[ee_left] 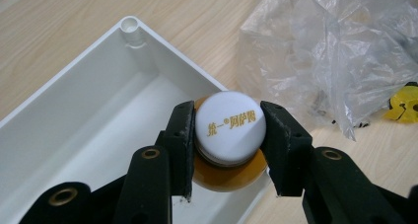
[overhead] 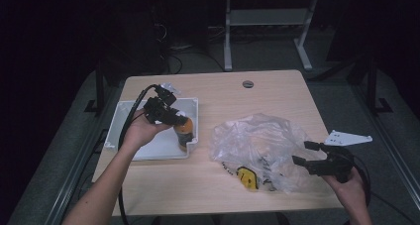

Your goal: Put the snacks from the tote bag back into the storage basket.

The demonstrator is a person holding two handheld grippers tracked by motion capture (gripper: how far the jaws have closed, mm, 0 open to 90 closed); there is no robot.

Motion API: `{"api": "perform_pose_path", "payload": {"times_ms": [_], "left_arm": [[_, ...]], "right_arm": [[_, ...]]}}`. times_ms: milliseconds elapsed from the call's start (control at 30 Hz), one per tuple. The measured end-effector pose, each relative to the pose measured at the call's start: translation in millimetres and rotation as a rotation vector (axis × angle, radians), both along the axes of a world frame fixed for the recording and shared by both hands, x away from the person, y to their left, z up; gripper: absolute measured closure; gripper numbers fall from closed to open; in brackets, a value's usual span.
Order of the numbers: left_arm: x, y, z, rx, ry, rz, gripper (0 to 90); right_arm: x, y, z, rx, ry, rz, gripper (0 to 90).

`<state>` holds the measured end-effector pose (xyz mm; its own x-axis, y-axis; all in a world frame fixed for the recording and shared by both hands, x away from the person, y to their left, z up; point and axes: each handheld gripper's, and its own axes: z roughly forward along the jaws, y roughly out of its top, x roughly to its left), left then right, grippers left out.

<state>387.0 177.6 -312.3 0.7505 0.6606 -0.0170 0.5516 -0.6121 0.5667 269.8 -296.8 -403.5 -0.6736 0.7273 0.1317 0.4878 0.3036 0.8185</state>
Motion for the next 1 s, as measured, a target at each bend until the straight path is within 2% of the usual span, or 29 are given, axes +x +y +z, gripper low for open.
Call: {"api": "perform_pose_path", "payload": {"times_ms": [367,500,700,867,1000], "left_arm": [[-1.7,1.2,-1.5,-0.007,-0.016,-0.004,58.6],[-2.4,3.2,-3.2,-0.026,-0.019,0.001,58.2],[-3.7,4.7,-2.8,-0.030,-0.024,-0.002,57.0],[-4.4,7.6,-0.6,-0.055,-0.027,0.002,56.9],[-4.9,8.6,0.2,-0.058,-0.028,0.004,56.4]], "right_arm": [[-1.4,-0.5,-0.1,0.000,-0.003,-0.003,24.5],[-1.7,-1.0,-0.6,0.000,0.001,-0.005,24.5],[-2.0,-2.0,-1.5,0.001,0.004,-0.006,24.5],[-2.3,-2.3,-1.5,0.000,0.002,-0.007,24.5],[-2.0,-2.5,-2.2,0.002,0.004,-0.007,24.5]]}}
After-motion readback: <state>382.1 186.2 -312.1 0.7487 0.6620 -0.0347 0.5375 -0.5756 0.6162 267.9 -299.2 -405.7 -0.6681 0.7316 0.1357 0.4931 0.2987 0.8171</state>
